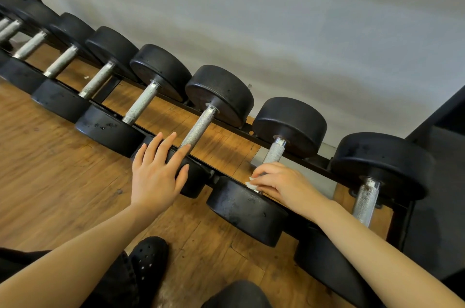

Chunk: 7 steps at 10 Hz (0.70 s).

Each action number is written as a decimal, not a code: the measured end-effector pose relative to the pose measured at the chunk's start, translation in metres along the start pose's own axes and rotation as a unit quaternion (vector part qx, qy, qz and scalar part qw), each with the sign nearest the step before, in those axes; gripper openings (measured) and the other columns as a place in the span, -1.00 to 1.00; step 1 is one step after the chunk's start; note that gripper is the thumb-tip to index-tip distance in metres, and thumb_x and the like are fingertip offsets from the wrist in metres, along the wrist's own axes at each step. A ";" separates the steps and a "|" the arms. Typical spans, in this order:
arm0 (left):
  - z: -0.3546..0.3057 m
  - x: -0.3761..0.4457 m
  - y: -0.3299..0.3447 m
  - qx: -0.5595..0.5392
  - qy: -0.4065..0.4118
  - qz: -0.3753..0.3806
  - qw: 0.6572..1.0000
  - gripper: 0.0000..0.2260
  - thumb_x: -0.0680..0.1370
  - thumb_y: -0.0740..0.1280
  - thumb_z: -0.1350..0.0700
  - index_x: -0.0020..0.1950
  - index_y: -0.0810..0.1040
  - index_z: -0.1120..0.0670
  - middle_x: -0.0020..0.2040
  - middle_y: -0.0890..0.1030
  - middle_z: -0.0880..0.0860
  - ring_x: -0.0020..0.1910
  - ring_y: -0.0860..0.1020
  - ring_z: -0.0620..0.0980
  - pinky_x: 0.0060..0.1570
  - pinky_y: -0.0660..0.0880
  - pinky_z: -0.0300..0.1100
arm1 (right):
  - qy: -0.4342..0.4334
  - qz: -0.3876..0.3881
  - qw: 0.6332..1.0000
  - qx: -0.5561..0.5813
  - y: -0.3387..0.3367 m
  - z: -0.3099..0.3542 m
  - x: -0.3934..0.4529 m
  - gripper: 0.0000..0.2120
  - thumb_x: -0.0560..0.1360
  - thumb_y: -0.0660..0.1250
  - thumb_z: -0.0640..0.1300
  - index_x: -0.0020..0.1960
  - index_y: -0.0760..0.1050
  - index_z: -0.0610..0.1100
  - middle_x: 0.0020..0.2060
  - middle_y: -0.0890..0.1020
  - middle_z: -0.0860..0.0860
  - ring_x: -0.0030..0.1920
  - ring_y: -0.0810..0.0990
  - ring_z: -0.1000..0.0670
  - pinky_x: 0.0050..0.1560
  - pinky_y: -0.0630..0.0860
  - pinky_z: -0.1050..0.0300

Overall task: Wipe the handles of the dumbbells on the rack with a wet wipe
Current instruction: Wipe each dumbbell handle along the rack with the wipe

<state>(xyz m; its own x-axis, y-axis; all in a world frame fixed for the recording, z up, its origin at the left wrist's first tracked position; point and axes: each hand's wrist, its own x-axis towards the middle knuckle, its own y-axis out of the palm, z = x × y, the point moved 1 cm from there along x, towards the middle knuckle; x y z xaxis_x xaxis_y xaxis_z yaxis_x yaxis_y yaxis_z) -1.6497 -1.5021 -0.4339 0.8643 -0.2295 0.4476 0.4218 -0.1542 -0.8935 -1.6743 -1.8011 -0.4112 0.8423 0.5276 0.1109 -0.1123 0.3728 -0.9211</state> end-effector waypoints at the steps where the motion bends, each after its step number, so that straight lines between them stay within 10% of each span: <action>1: 0.000 0.000 0.000 -0.001 -0.001 0.001 1.000 -0.57 0.61 0.08 -0.10 0.40 0.48 0.00 0.44 0.41 0.16 0.48 0.27 0.24 0.43 0.16 0.24 | 0.008 -0.017 1.000 -0.005 0.001 -0.004 0.003 -0.76 0.55 0.34 -0.13 0.20 0.61 -0.09 0.12 0.59 0.06 0.16 0.50 0.11 0.05 0.37 0.42; 7: 0.000 0.000 -0.001 -0.011 0.006 -0.002 1.000 -0.56 0.60 0.07 -0.10 0.40 0.47 0.02 0.45 0.41 0.17 0.48 0.26 0.24 0.42 0.14 0.24 | 0.028 -0.015 0.998 0.063 0.004 -0.012 0.006 -0.76 0.54 0.36 -0.12 0.19 0.62 -0.07 0.13 0.64 0.05 0.15 0.49 0.24 0.16 0.35 0.44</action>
<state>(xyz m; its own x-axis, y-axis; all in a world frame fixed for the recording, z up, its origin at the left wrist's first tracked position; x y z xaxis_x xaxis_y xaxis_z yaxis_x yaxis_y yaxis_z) -1.6499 -1.5021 -0.4330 0.8588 -0.2404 0.4523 0.4196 -0.1763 -0.8904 -1.6636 -1.8060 -0.4189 0.8737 0.4730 0.1136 -0.1490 0.4825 -0.8631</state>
